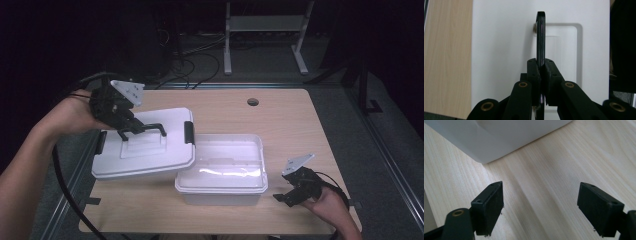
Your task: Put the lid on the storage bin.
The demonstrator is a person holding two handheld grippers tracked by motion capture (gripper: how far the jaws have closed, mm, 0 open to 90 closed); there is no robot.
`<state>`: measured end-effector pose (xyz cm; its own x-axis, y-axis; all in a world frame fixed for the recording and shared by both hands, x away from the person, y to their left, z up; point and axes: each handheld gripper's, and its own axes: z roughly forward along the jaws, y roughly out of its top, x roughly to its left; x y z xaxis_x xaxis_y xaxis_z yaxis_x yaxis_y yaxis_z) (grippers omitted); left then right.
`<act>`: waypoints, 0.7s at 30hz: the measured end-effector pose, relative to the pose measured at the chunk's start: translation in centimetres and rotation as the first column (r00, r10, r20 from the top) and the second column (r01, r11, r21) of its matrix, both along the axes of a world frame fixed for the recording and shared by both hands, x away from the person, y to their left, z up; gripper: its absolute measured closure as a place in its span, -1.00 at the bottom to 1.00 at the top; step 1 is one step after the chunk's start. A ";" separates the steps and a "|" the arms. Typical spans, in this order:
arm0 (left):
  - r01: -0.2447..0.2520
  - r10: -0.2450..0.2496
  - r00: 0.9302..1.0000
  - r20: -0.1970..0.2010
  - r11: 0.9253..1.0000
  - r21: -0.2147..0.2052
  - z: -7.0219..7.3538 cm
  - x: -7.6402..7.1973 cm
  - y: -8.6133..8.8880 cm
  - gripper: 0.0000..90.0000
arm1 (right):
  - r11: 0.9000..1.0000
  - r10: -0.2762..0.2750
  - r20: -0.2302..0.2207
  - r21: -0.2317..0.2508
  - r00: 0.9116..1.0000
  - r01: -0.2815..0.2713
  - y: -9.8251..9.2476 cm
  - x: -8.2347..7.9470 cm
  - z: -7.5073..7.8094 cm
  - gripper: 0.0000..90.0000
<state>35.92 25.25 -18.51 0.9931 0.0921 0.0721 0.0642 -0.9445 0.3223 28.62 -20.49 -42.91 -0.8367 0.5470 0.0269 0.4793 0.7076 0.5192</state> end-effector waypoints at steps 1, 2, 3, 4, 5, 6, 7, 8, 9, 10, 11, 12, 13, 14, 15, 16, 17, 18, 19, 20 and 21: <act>0.010 -0.010 1.000 -0.002 1.000 0.005 -0.1 0.1 -0.8 0.87 | 1.000 -0.002 0.000 0.002 1.000 0.002 0.0 0.0 0.0 -0.54; 0.010 -0.010 1.000 -0.002 1.000 0.005 -0.1 0.1 -0.8 0.88 | 1.000 -0.002 0.000 0.002 1.000 0.002 0.0 0.0 0.0 -0.54; 0.023 -0.023 1.000 -0.004 1.000 0.003 -0.1 0.1 -1.6 0.88 | 1.000 -0.003 -0.001 0.004 1.000 0.003 -0.1 0.0 0.0 -0.54; 0.029 -0.029 1.000 -0.009 1.000 0.004 -0.2 0.1 -2.0 0.88 | 1.000 -0.002 -0.001 0.003 1.000 0.002 -0.1 0.0 0.0 -0.54; 0.035 -0.035 0.999 -0.010 0.999 0.002 -0.2 0.1 -2.4 0.88 | 1.000 -0.002 0.000 0.003 1.000 0.002 -0.1 0.0 0.0 -0.54; 0.035 -0.035 0.999 -0.010 0.999 0.002 -0.2 0.1 -2.4 0.87 | 1.000 -0.002 0.000 0.003 1.000 0.002 -0.1 0.0 0.0 -0.54; 0.048 -0.048 0.999 -0.011 0.999 0.002 -0.2 0.2 -3.1 0.88 | 1.000 -0.003 0.001 0.002 1.000 0.003 -0.1 0.0 0.0 -0.54; 0.054 -0.054 0.998 -0.013 0.999 0.001 -0.2 0.2 -3.5 0.88 | 1.000 -0.004 0.001 0.002 1.000 0.004 -0.1 0.0 0.0 -0.54; 0.058 -0.058 0.998 -0.010 0.998 0.001 -0.2 0.1 -4.0 0.88 | 1.000 -0.004 0.001 0.002 1.000 0.004 -0.1 0.0 0.0 -0.54; 0.058 -0.058 0.998 -0.010 0.998 0.001 -0.2 0.1 -4.0 0.88 | 1.000 -0.004 0.001 0.002 1.000 0.004 -0.1 0.0 0.0 -0.54; 0.070 -0.070 0.998 -0.010 0.998 0.002 -0.2 0.1 -4.6 0.88 | 1.000 -0.004 0.000 0.002 1.000 0.004 -0.1 0.0 0.0 -0.54; 0.080 -0.080 0.997 -0.011 0.997 0.006 -0.1 0.2 -4.8 0.88 | 1.000 -0.004 0.001 0.002 1.000 0.004 -0.1 0.0 0.0 -0.54; 0.076 -0.076 0.997 -0.014 0.997 0.000 -0.2 0.1 -5.1 0.88 | 1.000 -0.004 0.001 0.002 1.000 0.004 -0.1 0.0 0.0 -0.54; 0.078 -0.078 0.997 -0.015 0.997 -0.001 -0.2 0.1 -5.5 0.88 | 1.000 -0.003 0.001 0.002 1.000 0.003 -0.1 0.0 0.0 -0.54; 0.079 -0.079 0.997 -0.015 0.997 -0.001 -0.3 0.1 -5.7 0.88 | 1.000 -0.003 0.001 0.003 1.000 0.003 -0.1 0.0 0.0 -0.54; 0.079 -0.079 0.997 -0.015 0.997 -0.001 -0.3 0.1 -5.7 0.88 | 1.000 -0.003 0.001 0.003 1.000 0.003 -0.1 0.0 0.0 -0.54; 0.090 -0.090 0.996 -0.014 0.996 0.001 -0.4 0.2 -6.3 0.88 | 1.000 -0.003 0.000 0.003 1.000 0.003 -0.1 0.0 0.0 -0.54; 0.092 -0.092 0.996 -0.016 0.996 0.000 -0.4 0.2 -6.6 0.88 | 1.000 -0.003 0.000 0.003 1.000 0.003 -0.1 0.0 0.0 -0.54; 0.101 -0.101 0.995 -0.015 0.995 0.001 -0.5 0.2 -6.9 0.88 | 1.000 -0.003 0.000 0.003 1.000 0.003 -0.1 0.0 0.0 -0.54; 0.103 -0.103 0.995 -0.016 0.995 -0.003 -0.5 0.2 -7.2 0.88 | 1.000 -0.004 -0.001 0.003 1.000 0.004 -0.1 0.0 0.0 -0.54; 0.109 -0.109 0.994 -0.016 0.994 -0.003 -0.6 0.2 -7.6 0.88 | 1.000 -0.003 -0.001 0.003 1.000 0.003 -0.1 0.0 0.0 -0.54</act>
